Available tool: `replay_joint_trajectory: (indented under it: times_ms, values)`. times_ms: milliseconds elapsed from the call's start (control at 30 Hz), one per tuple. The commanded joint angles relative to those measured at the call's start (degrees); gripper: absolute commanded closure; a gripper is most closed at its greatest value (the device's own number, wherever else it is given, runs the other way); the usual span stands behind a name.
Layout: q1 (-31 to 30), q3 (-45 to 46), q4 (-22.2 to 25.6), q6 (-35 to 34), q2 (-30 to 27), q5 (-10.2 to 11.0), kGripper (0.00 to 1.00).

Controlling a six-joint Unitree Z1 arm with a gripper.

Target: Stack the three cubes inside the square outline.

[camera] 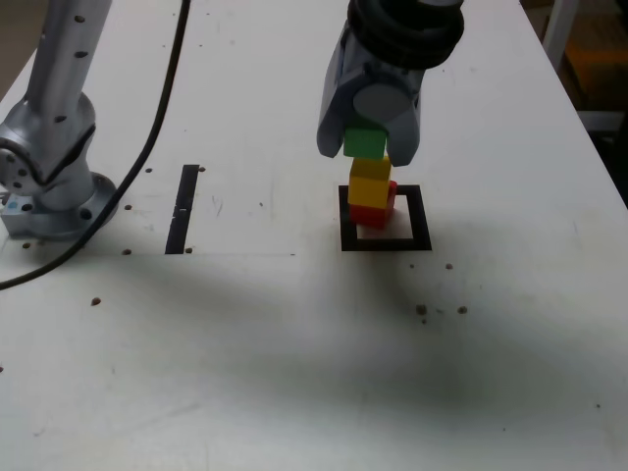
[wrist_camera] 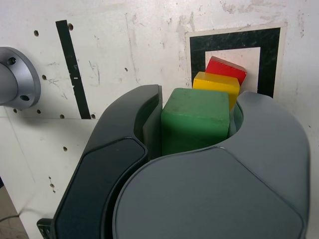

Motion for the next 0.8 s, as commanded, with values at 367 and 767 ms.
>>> replay_joint_trajectory:
  times_ms: [367, 767]
  values:
    - [0.39, 1.03, 0.35, -1.21, 2.3, 0.07, 0.59]
    - [0.39, 1.46, -0.55, -1.16, 1.83, -0.84, 0.22]
